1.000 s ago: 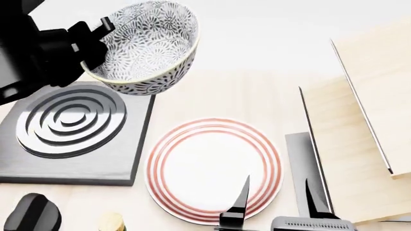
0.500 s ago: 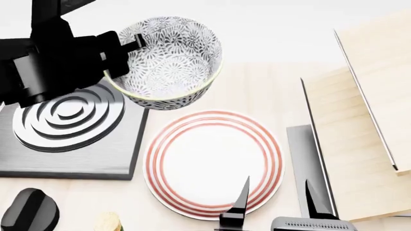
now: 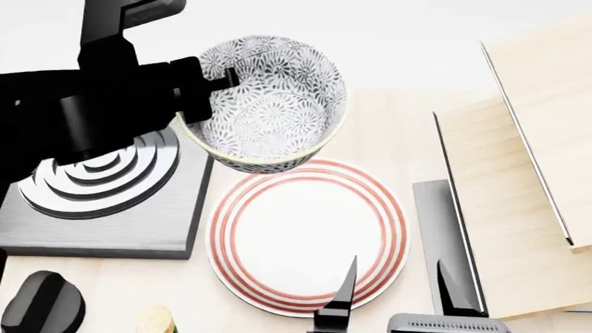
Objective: Pick up the akita bowl and put it on the plate.
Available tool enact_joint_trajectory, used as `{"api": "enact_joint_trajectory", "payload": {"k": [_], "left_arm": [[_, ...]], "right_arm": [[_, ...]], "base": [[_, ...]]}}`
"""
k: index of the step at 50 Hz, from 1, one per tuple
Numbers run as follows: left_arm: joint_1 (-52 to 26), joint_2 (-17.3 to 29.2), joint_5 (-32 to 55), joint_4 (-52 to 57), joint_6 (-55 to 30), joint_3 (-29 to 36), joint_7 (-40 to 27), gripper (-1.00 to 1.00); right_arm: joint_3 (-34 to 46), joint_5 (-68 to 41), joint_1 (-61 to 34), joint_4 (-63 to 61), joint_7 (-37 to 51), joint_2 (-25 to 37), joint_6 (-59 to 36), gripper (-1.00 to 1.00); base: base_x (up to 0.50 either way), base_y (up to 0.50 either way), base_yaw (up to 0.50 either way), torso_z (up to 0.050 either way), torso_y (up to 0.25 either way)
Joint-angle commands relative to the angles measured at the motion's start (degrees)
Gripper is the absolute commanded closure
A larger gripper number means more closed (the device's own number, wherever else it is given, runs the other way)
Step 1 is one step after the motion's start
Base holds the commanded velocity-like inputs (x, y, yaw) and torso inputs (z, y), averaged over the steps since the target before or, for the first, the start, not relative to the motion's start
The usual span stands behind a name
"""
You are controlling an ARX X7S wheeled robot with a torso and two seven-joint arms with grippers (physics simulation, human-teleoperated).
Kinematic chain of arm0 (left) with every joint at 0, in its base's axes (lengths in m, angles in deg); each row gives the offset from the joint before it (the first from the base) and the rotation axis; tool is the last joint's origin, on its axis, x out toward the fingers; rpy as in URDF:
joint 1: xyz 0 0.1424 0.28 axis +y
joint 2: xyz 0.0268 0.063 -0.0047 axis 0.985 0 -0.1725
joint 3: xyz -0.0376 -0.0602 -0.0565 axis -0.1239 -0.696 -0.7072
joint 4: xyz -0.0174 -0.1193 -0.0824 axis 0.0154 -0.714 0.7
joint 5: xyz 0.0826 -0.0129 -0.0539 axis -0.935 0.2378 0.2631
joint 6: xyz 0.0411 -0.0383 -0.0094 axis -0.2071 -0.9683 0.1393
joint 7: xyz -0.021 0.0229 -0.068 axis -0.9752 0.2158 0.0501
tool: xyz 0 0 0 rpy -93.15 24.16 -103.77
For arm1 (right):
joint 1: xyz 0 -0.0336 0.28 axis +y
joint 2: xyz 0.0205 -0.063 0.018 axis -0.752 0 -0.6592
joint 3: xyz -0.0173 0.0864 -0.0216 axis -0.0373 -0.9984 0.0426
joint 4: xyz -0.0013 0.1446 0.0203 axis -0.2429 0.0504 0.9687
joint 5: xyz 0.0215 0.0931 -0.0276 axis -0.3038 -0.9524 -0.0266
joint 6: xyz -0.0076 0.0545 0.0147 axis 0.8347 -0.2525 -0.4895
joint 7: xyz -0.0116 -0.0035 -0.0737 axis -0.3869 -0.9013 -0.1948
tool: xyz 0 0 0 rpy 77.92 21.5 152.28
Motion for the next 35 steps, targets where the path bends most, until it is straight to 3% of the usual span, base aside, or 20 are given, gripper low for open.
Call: {"api": "enact_joint_trajectory", "payload": {"k": [1, 6, 14, 20, 21, 23, 35], "left_arm": [[0.4, -0.6, 0.9, -0.1, 1.5, -0.2, 1.2, 1.00], [1.4, -1.0, -1.3, 1.6, 1.7, 3.2, 1.7, 1.00], [2.2, -1.7, 1.1, 0.7, 1.9, 2.9, 5.9, 1.00], [3.4, -1.5, -1.0, 3.1, 4.0, 4.9, 3.5, 1.00], [3.0, -1.5, -0.1, 2.3, 2.5, 5.4, 6.4, 1.00], [3.7, -1.6, -1.4, 3.3, 3.9, 6.0, 3.8, 1.00], [3.6, -1.7, 0.4, 1.8, 4.2, 6.2, 5.9, 1.00]], "right_arm": [[0.2, -0.1, -0.1, 0.3, -0.1, -0.1, 0.1, -1.00], [0.3, -0.1, -0.1, 0.6, -0.1, -0.1, 0.2, -1.00], [0.4, -0.2, -0.1, 0.7, -0.2, -0.1, 0.3, -1.00], [0.5, -0.2, -0.3, 0.9, -0.1, -0.1, 0.2, -1.00], [0.5, -0.3, -0.3, 1.0, -0.1, -0.1, 0.3, -1.00], [0.6, -0.2, -0.4, 1.4, -0.2, -0.3, 0.3, -1.00], [0.9, -0.2, -0.4, 0.9, 0.0, -0.2, 0.0, -1.00]], "base": [[0.00, 0.00, 0.00, 0.000, 0.000], [0.00, 0.00, 0.00, 0.000, -0.021], [0.00, 0.00, 0.00, 0.001, -0.054], [0.00, 0.00, 0.00, 0.000, 0.000], [0.00, 0.00, 0.00, 0.000, 0.000], [0.00, 0.00, 0.00, 0.000, 0.000], [0.00, 0.00, 0.00, 0.000, -0.067]]}}
